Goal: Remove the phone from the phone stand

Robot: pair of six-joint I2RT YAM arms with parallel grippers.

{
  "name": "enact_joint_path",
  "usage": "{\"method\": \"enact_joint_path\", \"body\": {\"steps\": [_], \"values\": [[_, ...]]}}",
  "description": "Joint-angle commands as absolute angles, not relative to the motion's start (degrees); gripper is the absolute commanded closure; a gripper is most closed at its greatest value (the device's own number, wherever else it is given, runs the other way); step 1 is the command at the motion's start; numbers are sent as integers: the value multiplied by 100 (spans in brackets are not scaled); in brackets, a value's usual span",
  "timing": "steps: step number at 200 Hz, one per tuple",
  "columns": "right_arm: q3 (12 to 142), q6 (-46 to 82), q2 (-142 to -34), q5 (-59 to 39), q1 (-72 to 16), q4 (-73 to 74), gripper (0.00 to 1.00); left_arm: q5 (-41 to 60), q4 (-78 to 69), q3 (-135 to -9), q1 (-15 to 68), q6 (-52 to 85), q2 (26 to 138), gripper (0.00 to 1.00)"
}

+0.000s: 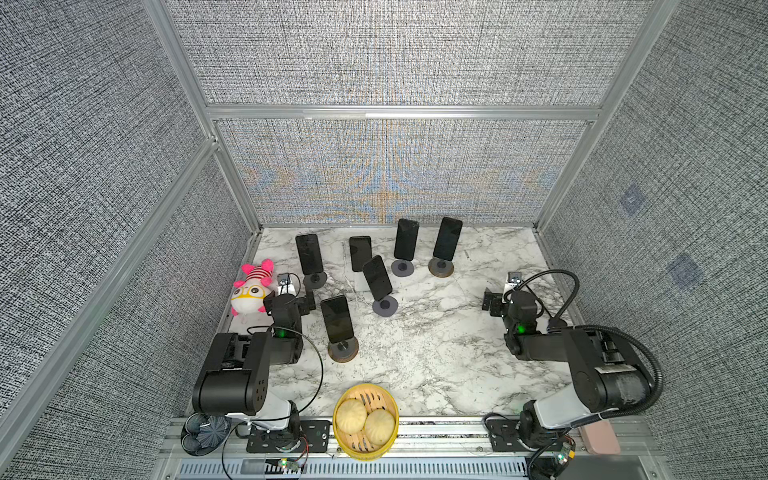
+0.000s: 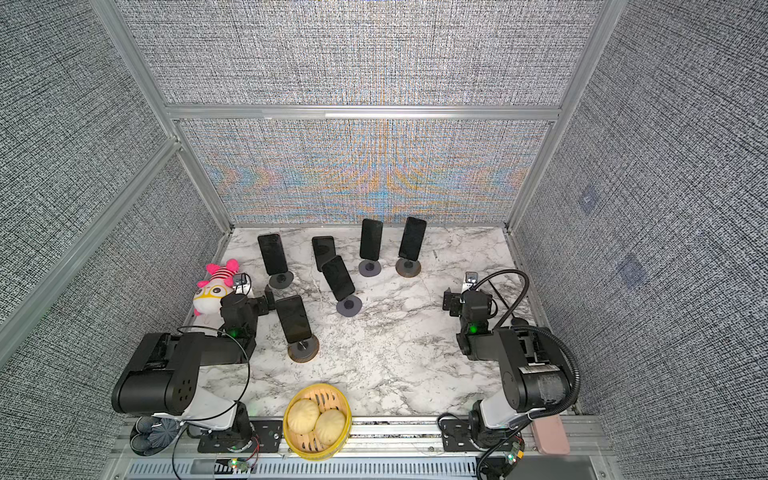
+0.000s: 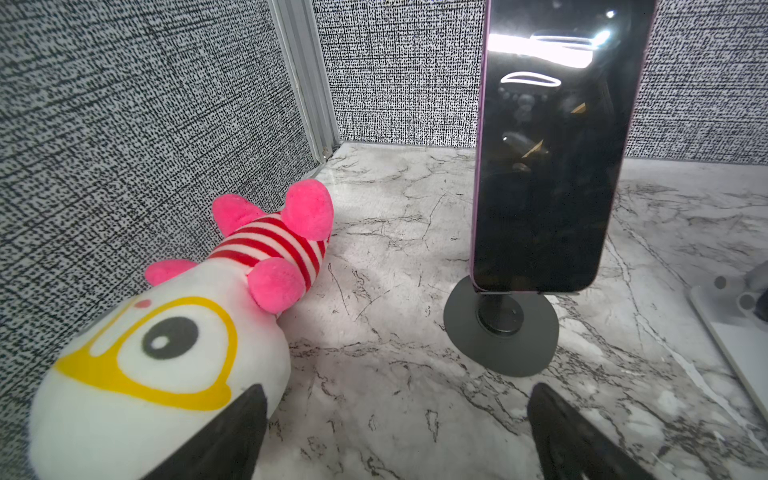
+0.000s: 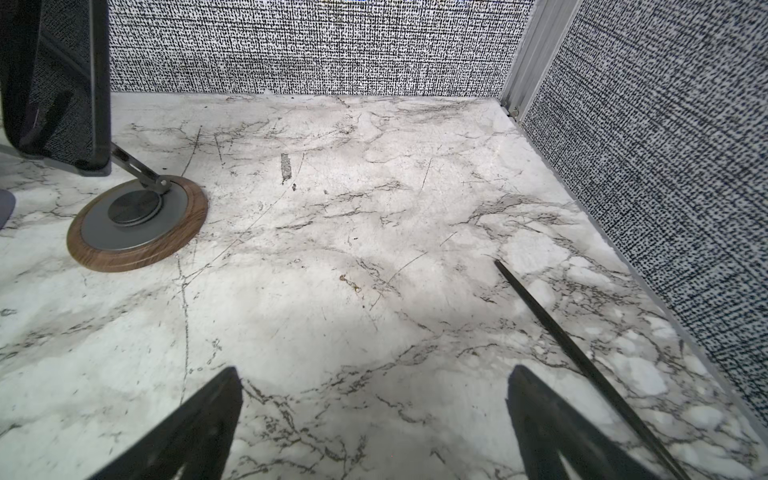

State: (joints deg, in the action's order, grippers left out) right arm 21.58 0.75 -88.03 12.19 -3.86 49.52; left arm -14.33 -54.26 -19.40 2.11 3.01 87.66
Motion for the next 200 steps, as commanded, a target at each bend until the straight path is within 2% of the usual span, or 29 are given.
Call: {"method": "enact_joint_path", "body": {"steps": [1,61,68,93,106,135,173,200], "values": [[2176,83,-8802,1252,-391,5023,1,-1370,-5470,-1995,198,290,8791,1],[2154,53,-8753,1216,-392,5136,3,-1340,-5575,-1926,183,268,8727,5],[2286,19,-8554,1170,-412,4710,4,-1363,-5578,-1927,187,222,8591,6],[2926,3,-7558,674,-408,2627,5,-1875,-3989,-2084,224,388,7055,6],[3200,16,-7220,194,-450,1945,4,-1749,-2866,-2343,228,325,6114,4],[3992,-22,-6823,70,-966,510,4,-1758,203,-3642,322,1596,4843,5],[5008,-238,-6973,-476,-1947,-632,3,-1023,2424,-5251,414,1341,4636,4],[5741,-355,-7620,-1846,-2511,-1041,3,6,3138,-6005,427,912,5172,4]]}}
